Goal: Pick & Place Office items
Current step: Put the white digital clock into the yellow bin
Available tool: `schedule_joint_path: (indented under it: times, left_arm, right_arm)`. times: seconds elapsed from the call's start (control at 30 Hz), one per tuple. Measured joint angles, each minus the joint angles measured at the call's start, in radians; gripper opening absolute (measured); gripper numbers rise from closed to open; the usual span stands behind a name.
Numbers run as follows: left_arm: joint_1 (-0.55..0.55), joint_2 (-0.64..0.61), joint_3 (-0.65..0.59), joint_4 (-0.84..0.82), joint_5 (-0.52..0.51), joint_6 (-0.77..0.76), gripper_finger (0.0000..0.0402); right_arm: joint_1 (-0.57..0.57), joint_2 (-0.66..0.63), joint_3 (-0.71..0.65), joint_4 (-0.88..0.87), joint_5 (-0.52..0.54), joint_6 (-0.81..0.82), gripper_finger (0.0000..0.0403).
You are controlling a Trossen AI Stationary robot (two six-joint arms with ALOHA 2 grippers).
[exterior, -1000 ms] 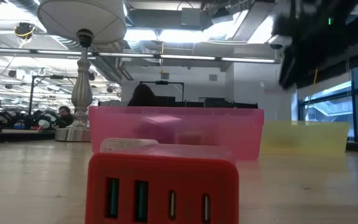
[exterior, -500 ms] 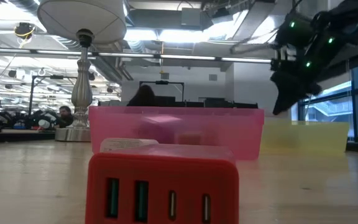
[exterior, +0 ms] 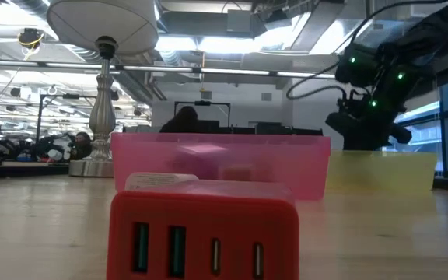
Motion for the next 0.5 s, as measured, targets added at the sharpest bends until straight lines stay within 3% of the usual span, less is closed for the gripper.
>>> schedule_joint_path:
  times: [0.23, 0.5]
  left_arm:
    - [0.017, 0.005, 0.000, 0.000, 0.014, 0.000, 0.0326]
    - [0.017, 0.005, 0.000, 0.000, 0.038, 0.000, 0.0326]
  right_arm:
    - [-0.013, 0.098, 0.002, 0.012, -0.043, 0.052, 0.0167]
    - [-0.014, 0.105, 0.003, 0.032, -0.031, 0.051, 0.0167]
